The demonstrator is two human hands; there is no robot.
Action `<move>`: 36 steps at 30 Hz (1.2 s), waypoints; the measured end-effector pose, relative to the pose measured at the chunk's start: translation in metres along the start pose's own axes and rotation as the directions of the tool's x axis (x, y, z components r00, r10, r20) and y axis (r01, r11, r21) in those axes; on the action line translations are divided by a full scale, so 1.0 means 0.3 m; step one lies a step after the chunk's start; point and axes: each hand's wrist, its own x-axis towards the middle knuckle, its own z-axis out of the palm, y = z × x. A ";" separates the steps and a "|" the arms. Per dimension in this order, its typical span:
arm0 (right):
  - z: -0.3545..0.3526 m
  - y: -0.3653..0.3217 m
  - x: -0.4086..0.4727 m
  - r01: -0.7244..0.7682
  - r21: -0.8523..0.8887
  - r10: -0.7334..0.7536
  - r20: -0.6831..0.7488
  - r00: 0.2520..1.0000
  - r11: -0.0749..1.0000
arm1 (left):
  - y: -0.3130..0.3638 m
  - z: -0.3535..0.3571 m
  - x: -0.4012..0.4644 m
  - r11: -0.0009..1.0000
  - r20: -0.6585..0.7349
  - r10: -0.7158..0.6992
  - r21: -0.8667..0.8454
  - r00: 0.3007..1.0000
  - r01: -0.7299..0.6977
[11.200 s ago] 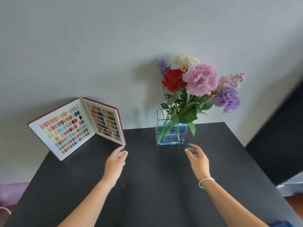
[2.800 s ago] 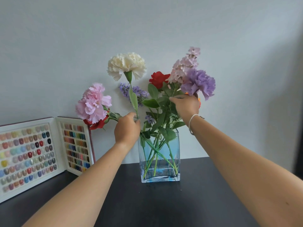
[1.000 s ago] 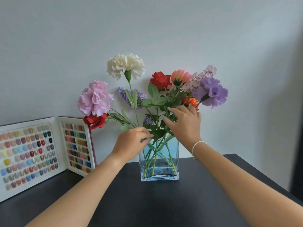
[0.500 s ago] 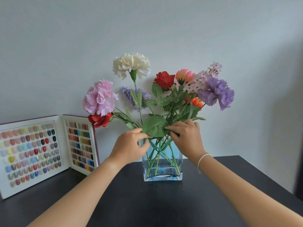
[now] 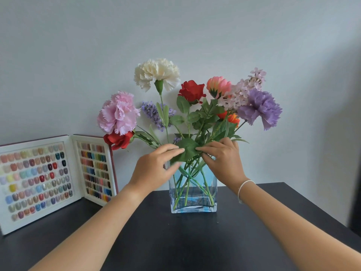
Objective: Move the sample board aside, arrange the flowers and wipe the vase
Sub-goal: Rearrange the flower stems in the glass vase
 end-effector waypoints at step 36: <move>-0.063 0.199 -0.055 -0.160 -0.226 0.138 -0.109 0.984 0.961 | -0.036 -0.016 0.010 0.987 -0.120 0.055 0.158 0.991 -0.036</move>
